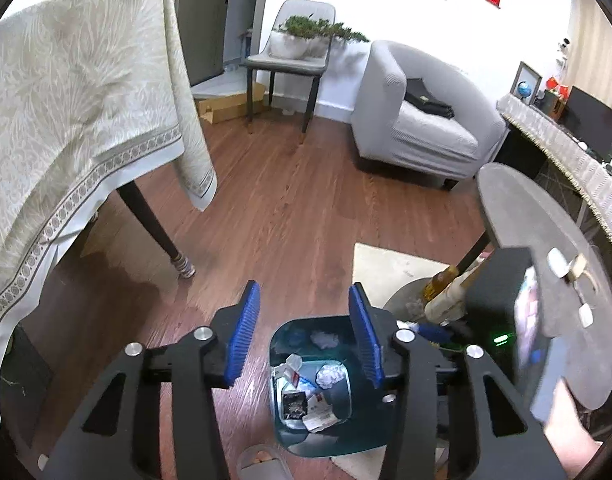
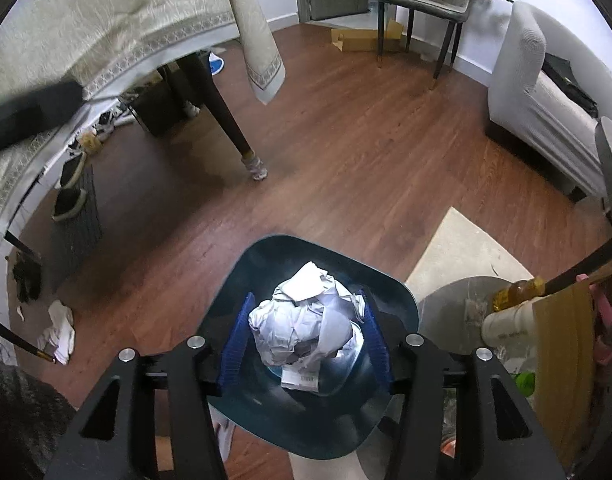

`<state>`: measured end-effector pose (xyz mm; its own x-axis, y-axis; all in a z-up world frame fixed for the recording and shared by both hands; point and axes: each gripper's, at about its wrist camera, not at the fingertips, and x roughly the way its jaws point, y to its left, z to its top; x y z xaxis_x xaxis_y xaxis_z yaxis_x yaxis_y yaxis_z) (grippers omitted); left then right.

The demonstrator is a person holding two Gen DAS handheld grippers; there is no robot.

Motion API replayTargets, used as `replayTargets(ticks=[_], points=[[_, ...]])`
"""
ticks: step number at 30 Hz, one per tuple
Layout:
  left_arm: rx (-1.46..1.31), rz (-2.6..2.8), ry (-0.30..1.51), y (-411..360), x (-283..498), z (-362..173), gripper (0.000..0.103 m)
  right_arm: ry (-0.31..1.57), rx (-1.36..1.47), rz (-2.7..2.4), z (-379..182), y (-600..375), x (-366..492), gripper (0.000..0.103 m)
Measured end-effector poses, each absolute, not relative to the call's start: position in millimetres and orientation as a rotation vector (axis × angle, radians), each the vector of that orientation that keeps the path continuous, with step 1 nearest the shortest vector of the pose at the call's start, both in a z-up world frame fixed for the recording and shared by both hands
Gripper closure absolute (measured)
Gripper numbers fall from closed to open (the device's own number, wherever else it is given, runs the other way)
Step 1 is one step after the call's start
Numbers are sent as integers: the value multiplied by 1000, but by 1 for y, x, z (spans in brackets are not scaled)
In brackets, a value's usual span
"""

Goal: Collect trash
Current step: 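Open the left tool over the bin while the right tool releases the white paper, then move both tools back to the white caps and cardboard tubes on the table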

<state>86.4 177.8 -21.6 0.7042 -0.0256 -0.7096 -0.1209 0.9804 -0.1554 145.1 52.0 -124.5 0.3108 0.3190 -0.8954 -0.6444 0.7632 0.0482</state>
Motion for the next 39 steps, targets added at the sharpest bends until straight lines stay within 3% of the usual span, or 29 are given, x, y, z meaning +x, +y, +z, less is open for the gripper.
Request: replayTargets(ticks=[10, 21, 28, 39], points=[[-204, 36, 731, 175, 77, 2, 57, 1094, -410, 646, -131, 53, 138, 30], [-222, 26, 677, 173, 66, 24, 57, 1007, -341, 718, -99, 47, 127, 30], [-238, 30, 619, 175, 57, 38, 57, 862, -297, 780, -54, 35, 110, 39], [-200, -10, 605, 141, 65, 46, 49, 755, -245, 736, -14, -6, 103, 40]])
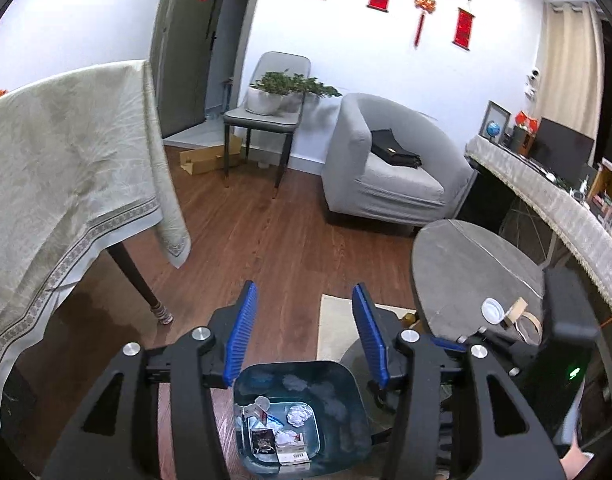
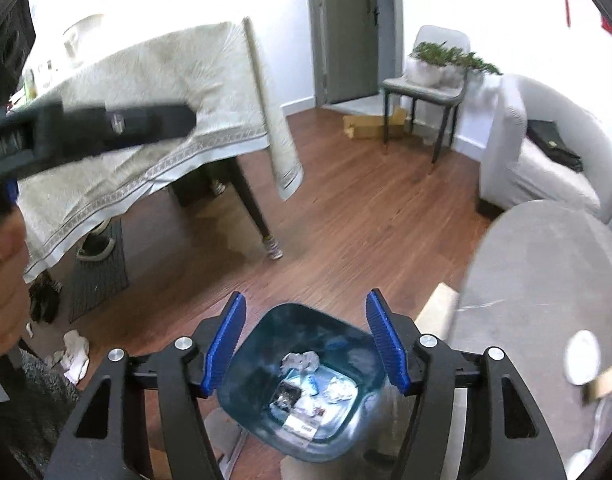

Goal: Collect trash
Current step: 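Move both tools back to the white caps and cardboard tubes on the table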

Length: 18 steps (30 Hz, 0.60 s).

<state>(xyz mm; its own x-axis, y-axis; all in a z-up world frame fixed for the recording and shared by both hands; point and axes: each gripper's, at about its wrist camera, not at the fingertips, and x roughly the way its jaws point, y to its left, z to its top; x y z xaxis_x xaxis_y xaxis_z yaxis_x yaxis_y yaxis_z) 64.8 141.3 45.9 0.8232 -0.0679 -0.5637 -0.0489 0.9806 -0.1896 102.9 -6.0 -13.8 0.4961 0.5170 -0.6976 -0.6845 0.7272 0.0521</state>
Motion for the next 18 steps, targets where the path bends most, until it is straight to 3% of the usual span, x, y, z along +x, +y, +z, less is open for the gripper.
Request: replayTargets(ticks=[8, 18], points=[[-156, -65, 615, 100, 77, 42, 41, 696, -220, 629, 6, -63, 107, 40], [-130, -166, 638, 40, 89, 34, 39, 671, -153, 463, 18, -154, 116, 40]])
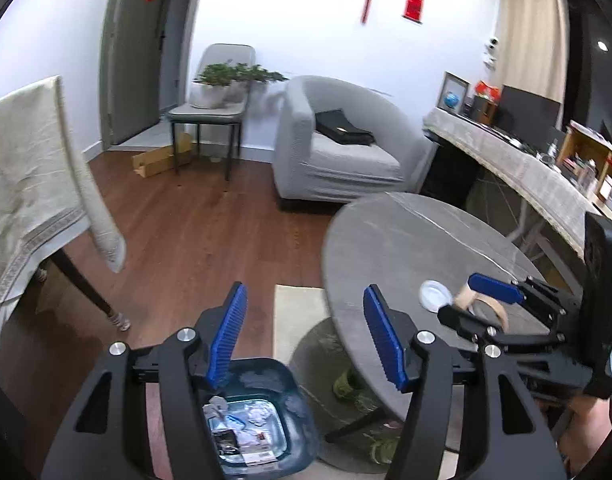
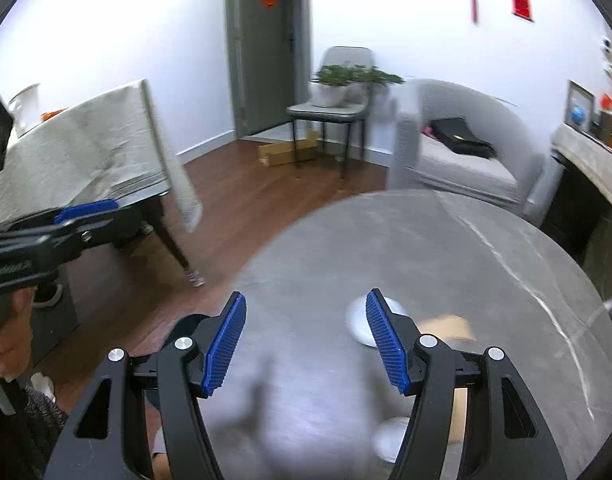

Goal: Collect trash
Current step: 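Move both tools back to the white caps and cardboard tubes on the table, then grasp a white plastic cap with the left tool while the right tool grasps a cardboard tube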

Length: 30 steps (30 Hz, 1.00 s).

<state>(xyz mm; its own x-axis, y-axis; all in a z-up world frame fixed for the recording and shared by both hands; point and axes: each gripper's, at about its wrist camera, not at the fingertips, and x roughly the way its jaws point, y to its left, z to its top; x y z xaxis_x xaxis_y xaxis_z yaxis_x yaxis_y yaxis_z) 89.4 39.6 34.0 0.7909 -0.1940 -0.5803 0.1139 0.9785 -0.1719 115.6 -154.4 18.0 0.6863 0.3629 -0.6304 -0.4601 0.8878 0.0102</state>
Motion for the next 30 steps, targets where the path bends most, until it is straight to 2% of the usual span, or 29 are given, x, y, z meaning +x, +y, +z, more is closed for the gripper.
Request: replayTargets(ticks=[16, 22, 30], points=[[9, -359, 747, -73, 94, -1, 38, 773, -36, 339, -4, -230, 125, 41], [77, -435, 819, -106, 94, -18, 38, 836, 64, 368, -11, -245, 135, 53], [113, -485, 849, -130, 94, -31, 38, 882, 27, 344, -16, -251, 137, 70]])
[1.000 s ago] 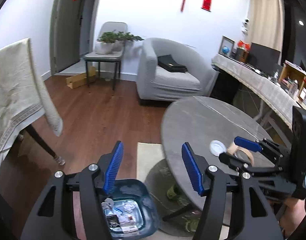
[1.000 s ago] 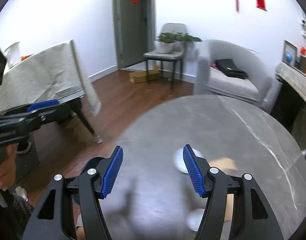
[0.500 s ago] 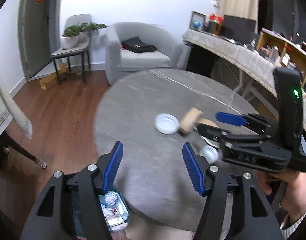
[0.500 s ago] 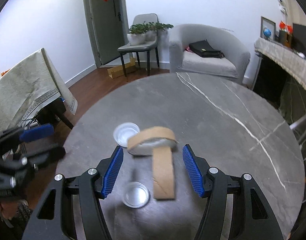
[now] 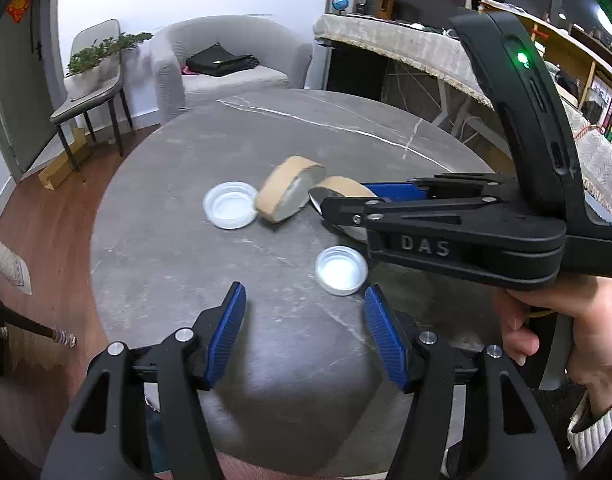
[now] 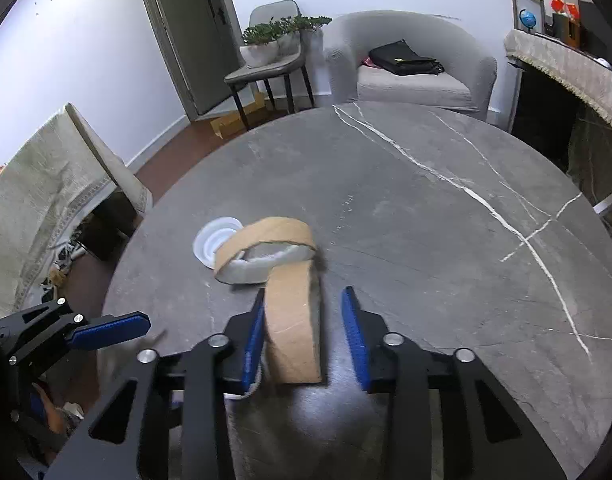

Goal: Collect trash
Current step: 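Grasp a white plastic cap with the left tool while the right tool grasps a cardboard tube, then carry the white cap and cardboard tube with both tools over the teal bin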

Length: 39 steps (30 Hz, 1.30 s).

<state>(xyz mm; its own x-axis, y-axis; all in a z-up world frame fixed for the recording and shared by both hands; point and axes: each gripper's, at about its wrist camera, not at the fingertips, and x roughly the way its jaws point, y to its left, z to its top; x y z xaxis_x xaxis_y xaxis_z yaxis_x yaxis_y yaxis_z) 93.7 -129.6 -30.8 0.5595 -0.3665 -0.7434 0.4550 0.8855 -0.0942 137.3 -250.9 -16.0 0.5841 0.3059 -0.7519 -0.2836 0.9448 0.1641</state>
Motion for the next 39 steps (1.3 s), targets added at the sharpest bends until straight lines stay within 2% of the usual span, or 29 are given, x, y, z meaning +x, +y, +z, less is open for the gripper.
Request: replayTargets(ticks=[3, 10, 19, 21, 39], points=[[120, -494, 852, -138, 95, -33, 38, 883, 31, 348, -17, -255, 136, 80], [147, -483, 852, -153, 102, -37, 43, 861, 34, 353, -10, -264, 132, 83], [188, -450, 820, -162, 108, -42, 59, 833, 72, 336, -5, -283, 126, 83], [190, -461, 810, -163, 107, -42, 70, 817, 97, 338, -2, -289, 125, 83], [84, -414, 772, -122, 109, -30, 71, 732, 83, 364, 15, -269, 119, 83]])
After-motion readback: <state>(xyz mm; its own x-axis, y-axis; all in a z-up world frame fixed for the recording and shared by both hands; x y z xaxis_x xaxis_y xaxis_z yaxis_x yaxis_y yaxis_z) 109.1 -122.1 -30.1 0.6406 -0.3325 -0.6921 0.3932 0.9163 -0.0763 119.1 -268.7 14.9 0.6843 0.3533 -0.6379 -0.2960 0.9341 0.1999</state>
